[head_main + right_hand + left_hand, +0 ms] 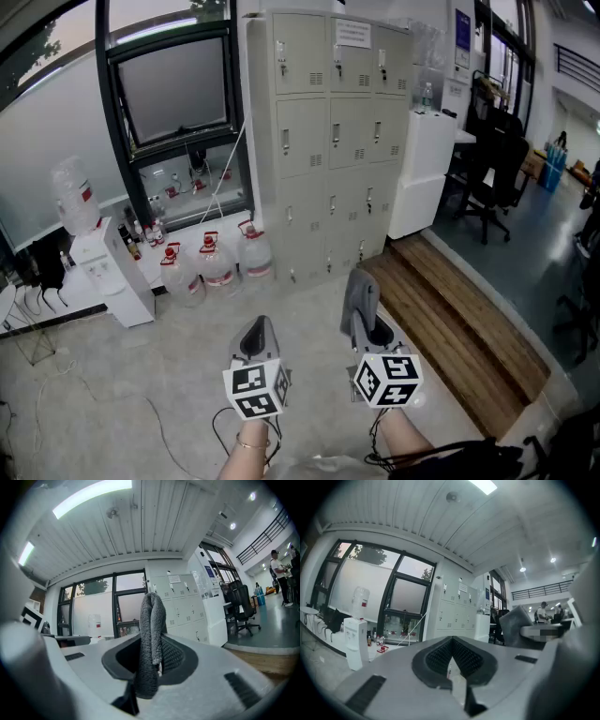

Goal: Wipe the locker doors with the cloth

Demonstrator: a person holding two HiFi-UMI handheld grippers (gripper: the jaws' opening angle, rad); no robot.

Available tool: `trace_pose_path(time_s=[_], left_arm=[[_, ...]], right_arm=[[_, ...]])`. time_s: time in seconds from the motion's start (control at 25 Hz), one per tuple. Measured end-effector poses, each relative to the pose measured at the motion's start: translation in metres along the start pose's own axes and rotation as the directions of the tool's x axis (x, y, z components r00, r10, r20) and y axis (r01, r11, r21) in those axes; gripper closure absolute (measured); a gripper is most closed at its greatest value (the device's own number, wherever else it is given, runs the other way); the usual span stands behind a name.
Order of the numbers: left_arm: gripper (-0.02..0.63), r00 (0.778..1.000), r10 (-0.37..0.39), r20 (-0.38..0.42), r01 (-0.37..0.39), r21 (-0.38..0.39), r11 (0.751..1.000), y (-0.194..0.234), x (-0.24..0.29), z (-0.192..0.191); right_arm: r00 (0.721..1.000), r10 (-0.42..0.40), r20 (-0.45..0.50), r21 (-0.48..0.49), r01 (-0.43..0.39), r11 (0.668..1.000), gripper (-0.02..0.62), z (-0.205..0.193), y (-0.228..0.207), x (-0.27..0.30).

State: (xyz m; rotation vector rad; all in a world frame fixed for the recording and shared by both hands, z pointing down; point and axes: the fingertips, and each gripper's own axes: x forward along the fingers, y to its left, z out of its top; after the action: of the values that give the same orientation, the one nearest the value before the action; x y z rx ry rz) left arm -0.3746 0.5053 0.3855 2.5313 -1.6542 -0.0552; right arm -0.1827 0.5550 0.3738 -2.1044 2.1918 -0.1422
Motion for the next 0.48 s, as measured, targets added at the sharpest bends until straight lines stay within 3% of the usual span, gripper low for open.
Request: trace_pose_path(time_s=[0.48], left_arm=[[0.603,1.000,-0.009,0.010,0.009,-0.002,1.000,0.035,0.011,0.004]], right_arm=[[1.000,-0.016,0.021,0.010,0.016,1.000,0.521,-0.001,0.021,0.024]])
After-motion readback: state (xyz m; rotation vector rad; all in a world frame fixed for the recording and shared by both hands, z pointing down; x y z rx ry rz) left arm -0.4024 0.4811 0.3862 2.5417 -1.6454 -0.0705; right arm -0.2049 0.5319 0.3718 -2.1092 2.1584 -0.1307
